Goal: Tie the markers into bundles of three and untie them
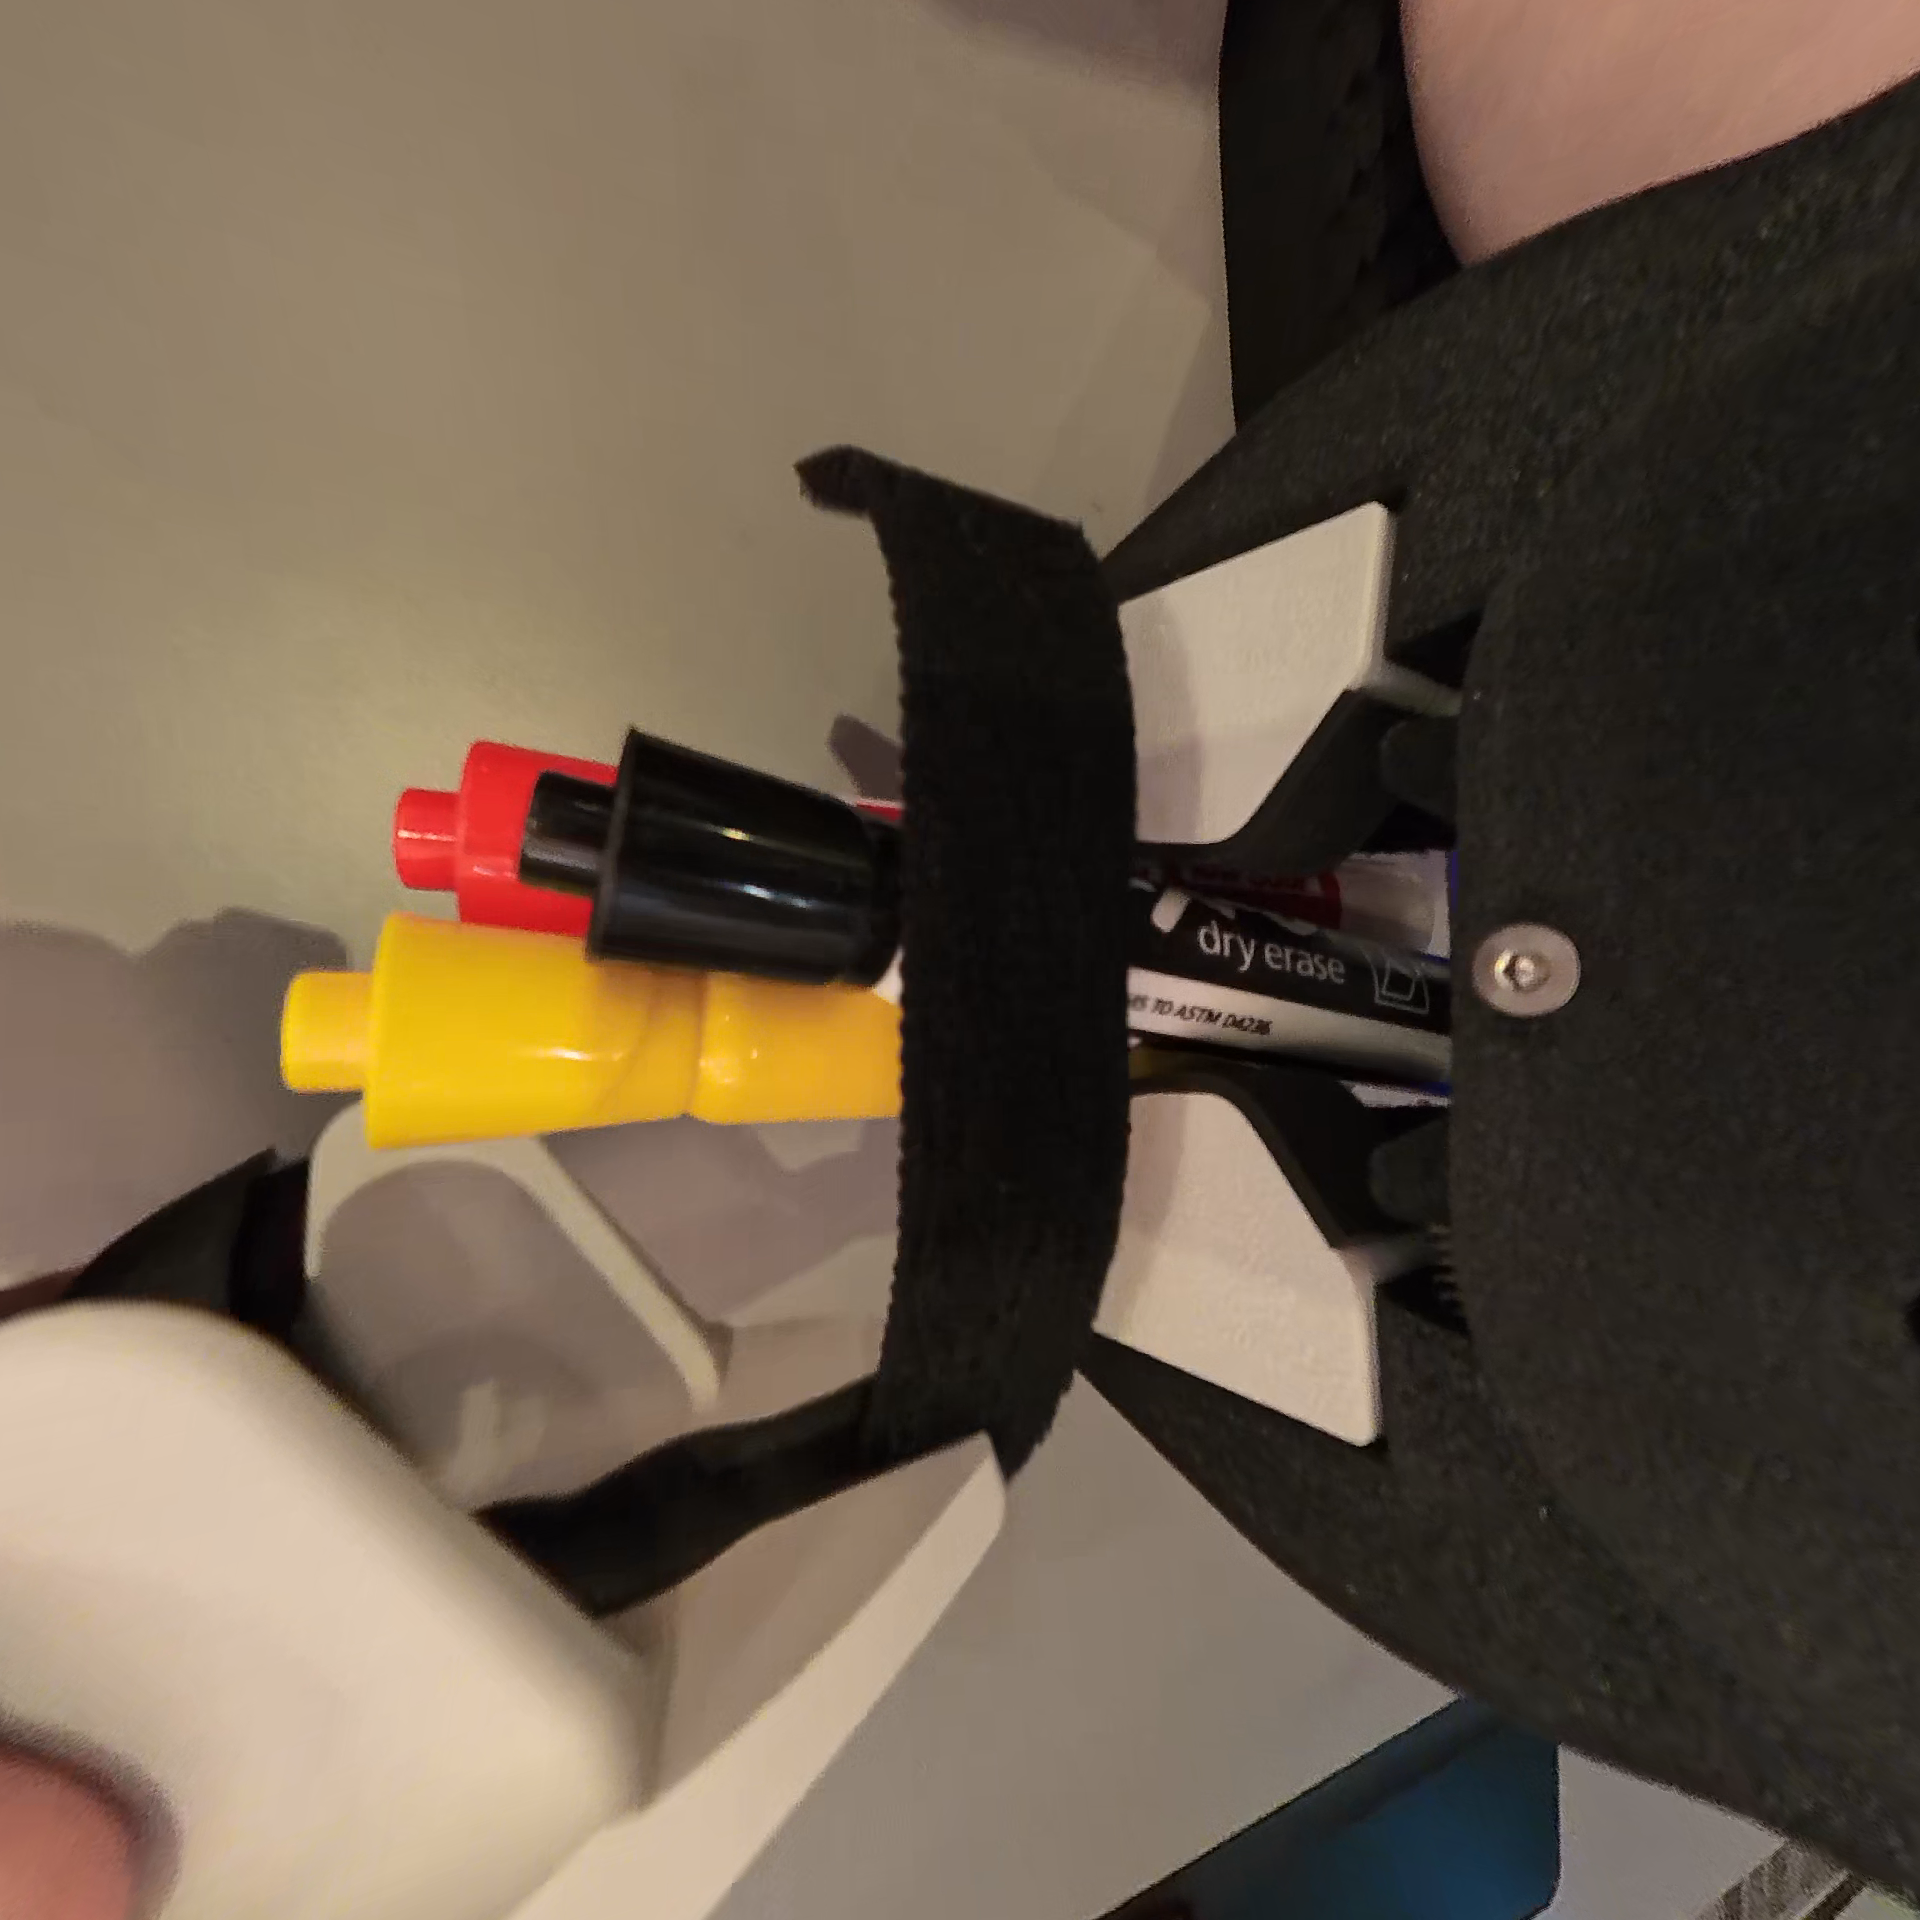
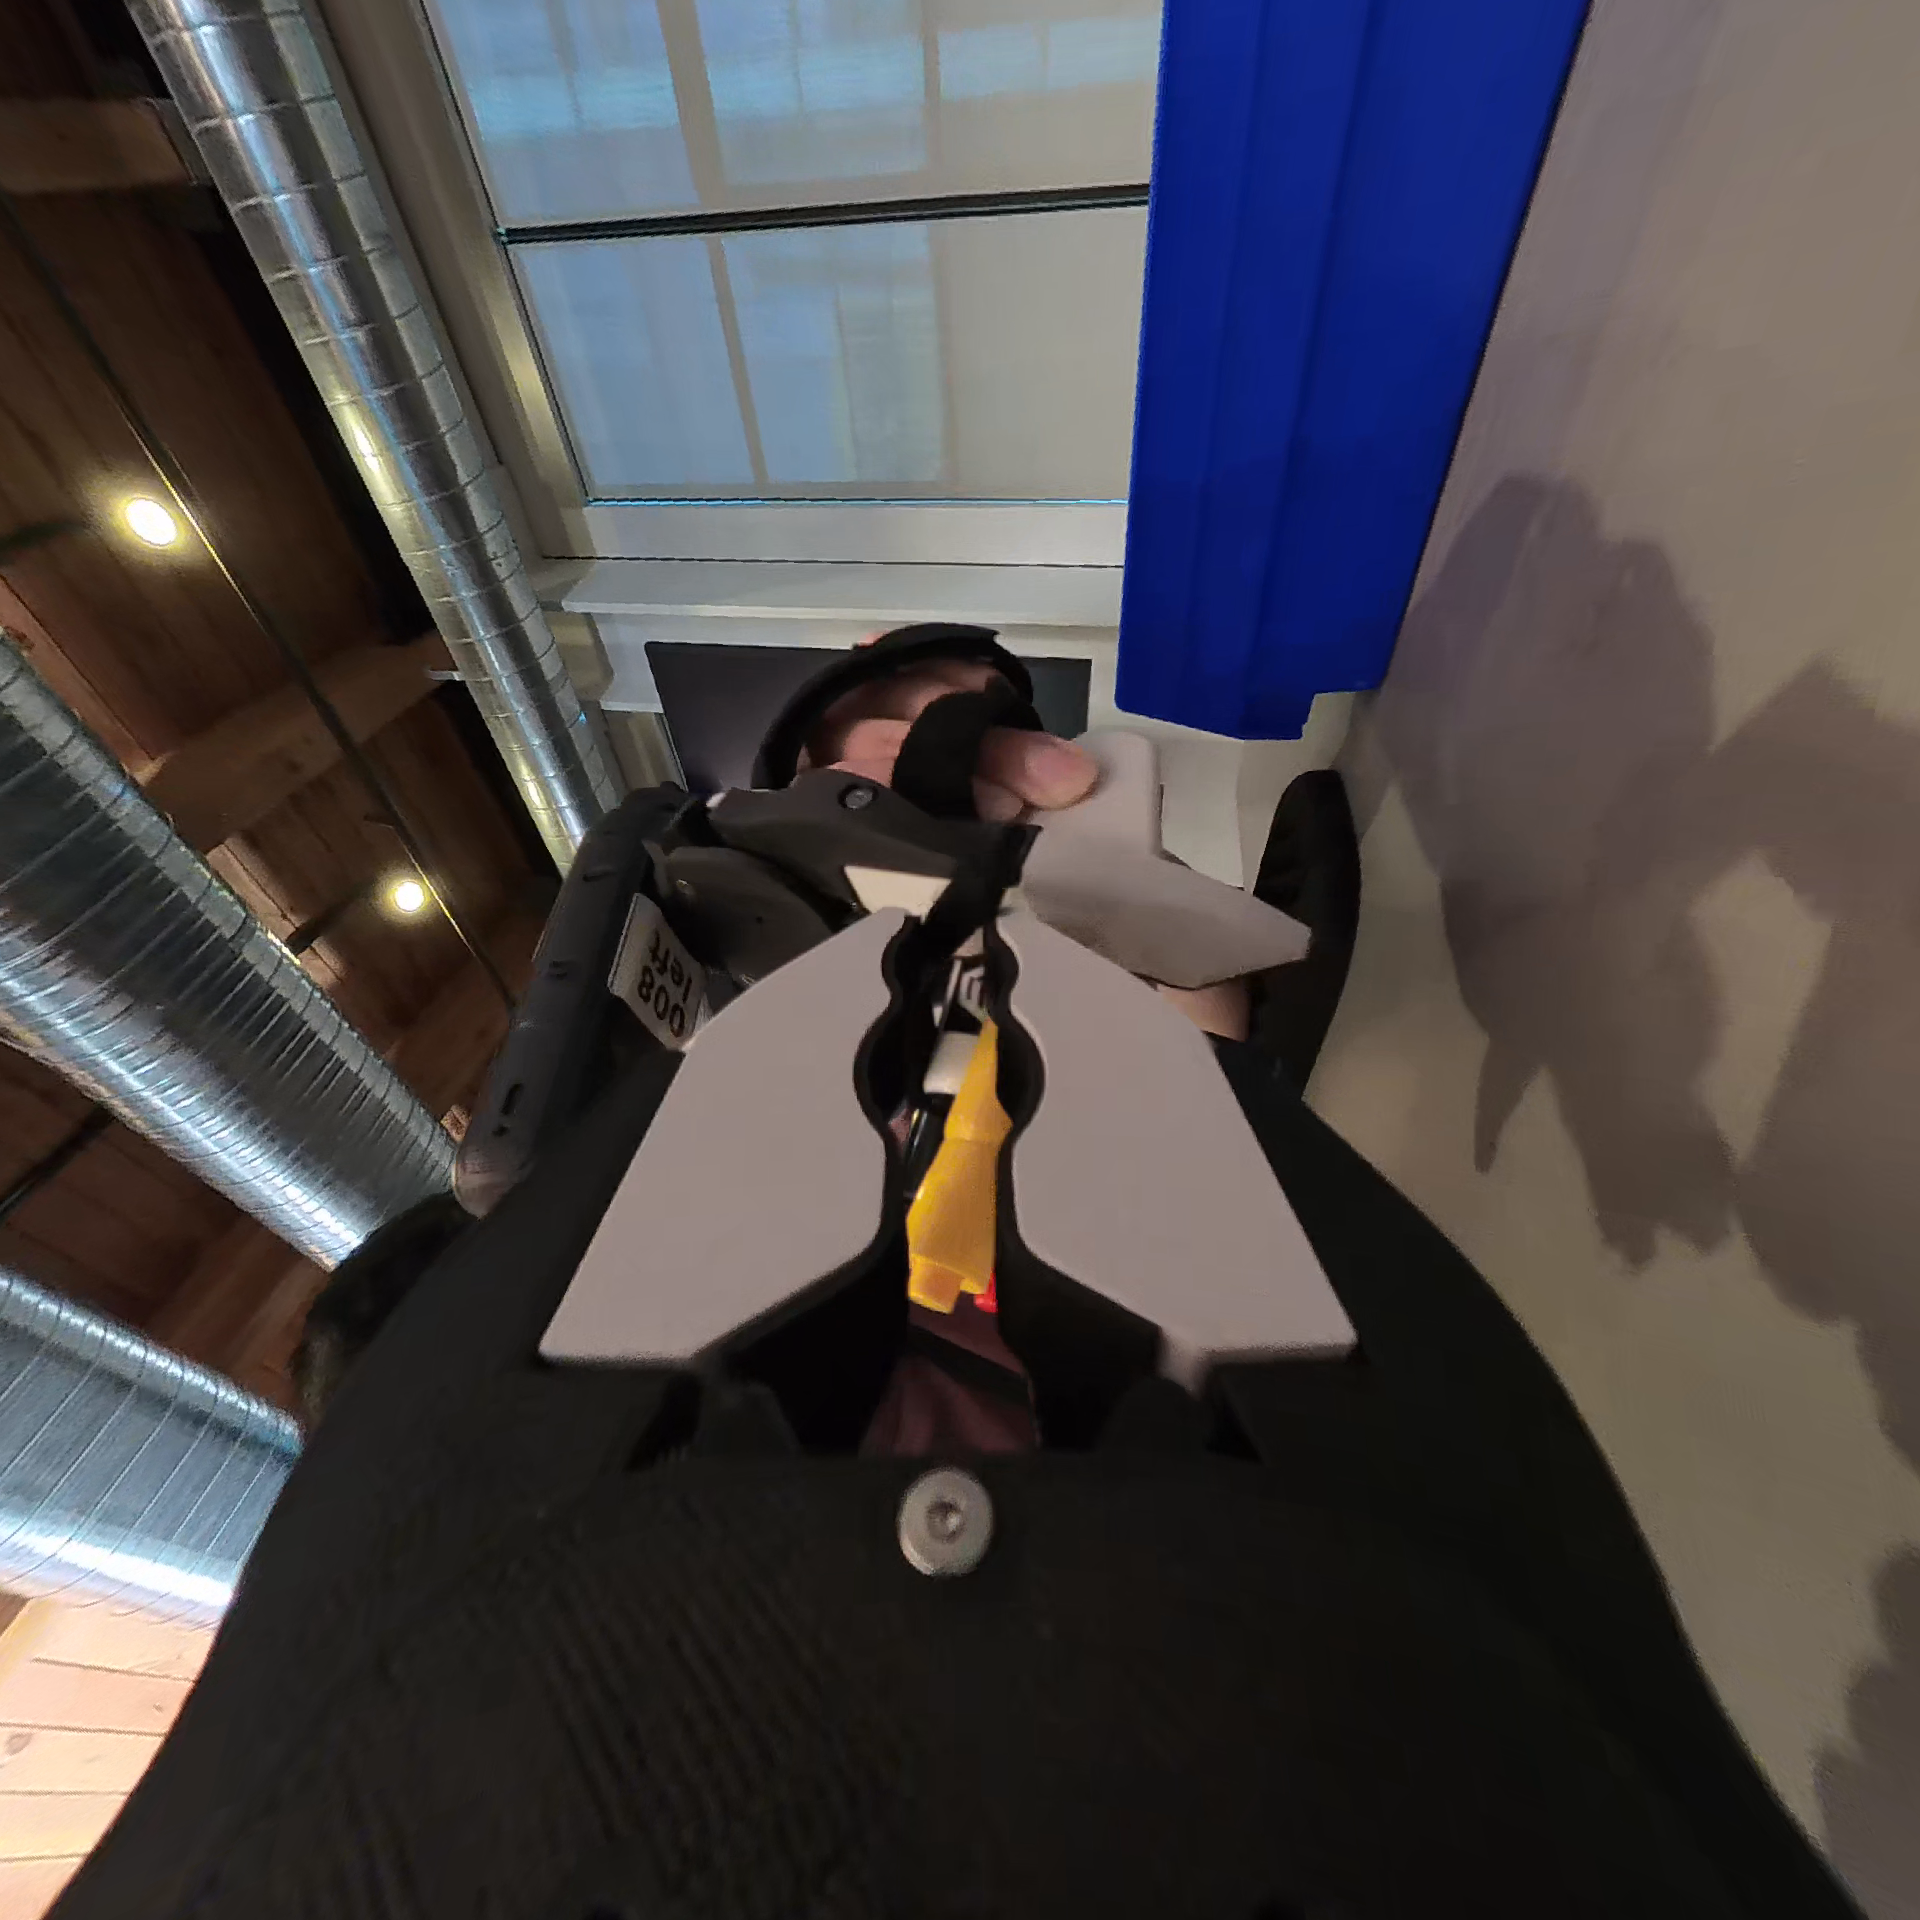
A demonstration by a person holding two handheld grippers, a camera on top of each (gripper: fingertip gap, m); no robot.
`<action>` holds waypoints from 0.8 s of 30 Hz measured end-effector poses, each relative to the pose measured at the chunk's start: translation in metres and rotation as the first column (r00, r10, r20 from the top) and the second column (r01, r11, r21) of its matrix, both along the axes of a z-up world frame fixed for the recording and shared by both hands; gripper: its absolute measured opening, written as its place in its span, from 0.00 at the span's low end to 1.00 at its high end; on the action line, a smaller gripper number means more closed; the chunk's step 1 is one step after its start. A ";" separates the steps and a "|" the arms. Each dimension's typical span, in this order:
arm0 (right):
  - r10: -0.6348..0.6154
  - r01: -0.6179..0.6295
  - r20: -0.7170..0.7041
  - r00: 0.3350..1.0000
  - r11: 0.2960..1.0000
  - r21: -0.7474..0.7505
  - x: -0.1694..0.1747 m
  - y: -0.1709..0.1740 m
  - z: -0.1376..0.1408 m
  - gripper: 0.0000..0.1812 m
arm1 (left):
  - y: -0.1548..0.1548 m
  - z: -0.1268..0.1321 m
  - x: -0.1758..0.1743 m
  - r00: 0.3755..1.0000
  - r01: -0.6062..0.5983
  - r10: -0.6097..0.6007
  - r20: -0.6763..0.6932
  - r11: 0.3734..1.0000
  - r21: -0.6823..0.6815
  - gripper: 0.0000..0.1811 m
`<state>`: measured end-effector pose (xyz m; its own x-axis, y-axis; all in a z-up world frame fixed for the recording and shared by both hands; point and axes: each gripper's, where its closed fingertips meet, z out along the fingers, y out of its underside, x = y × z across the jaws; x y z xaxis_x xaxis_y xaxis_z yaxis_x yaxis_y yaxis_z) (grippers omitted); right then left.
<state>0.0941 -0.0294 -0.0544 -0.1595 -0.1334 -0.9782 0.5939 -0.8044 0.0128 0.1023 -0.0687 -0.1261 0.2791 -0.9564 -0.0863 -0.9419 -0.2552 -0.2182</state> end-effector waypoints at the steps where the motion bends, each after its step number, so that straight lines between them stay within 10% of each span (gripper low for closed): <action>1: 0.000 0.000 0.000 1.000 1.000 0.001 -0.001 -0.001 0.000 0.07 | 0.001 0.001 0.000 1.000 0.000 0.000 0.000 1.000 0.007 0.23; 24: -0.002 -0.001 0.024 1.000 0.992 0.127 0.000 -0.008 0.001 0.23 | 0.001 0.010 0.002 1.000 0.003 -0.004 0.017 0.999 0.041 0.23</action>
